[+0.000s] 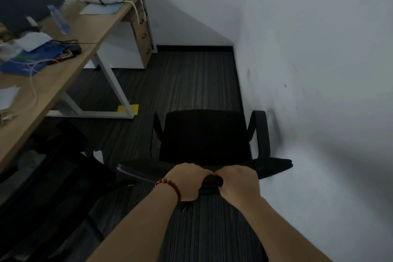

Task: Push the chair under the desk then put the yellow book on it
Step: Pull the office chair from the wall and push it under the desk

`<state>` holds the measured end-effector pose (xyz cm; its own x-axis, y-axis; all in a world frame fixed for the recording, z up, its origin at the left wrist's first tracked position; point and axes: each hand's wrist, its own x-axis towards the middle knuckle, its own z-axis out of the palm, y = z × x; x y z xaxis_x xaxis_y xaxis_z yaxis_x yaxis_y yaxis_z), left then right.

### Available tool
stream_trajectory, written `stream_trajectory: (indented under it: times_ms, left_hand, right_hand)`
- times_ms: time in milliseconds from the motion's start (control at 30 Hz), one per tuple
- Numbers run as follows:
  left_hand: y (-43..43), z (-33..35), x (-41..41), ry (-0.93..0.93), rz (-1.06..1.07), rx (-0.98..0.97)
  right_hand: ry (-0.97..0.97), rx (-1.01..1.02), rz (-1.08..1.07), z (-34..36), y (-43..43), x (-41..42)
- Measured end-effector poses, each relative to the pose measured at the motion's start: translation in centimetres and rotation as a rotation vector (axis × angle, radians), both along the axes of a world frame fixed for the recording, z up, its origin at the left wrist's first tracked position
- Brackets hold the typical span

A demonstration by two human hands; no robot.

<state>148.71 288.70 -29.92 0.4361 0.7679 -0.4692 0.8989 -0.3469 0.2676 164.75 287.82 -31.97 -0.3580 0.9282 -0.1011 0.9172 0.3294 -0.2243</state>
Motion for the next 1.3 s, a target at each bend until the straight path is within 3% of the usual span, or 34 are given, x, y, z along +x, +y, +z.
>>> stream_trajectory:
  times_ms: [333, 833, 1300]
  left_hand:
    - [4.8, -0.2, 1.9, 0.030, 0.015, -0.055]
    - [16.1, -1.2, -1.6, 0.060, 0.098, 0.101]
    - [29.3, -1.6, -11.2, 0.101, 0.140, 0.144]
  right_hand:
    - [-0.020, -0.005, 0.048, 0.8, 5.1, 1.6]
    - [-0.026, 0.094, 0.132, 0.0, 18.0, -1.7]
    - [-0.115, 0.088, 0.162, 0.4, 31.6, -12.0]
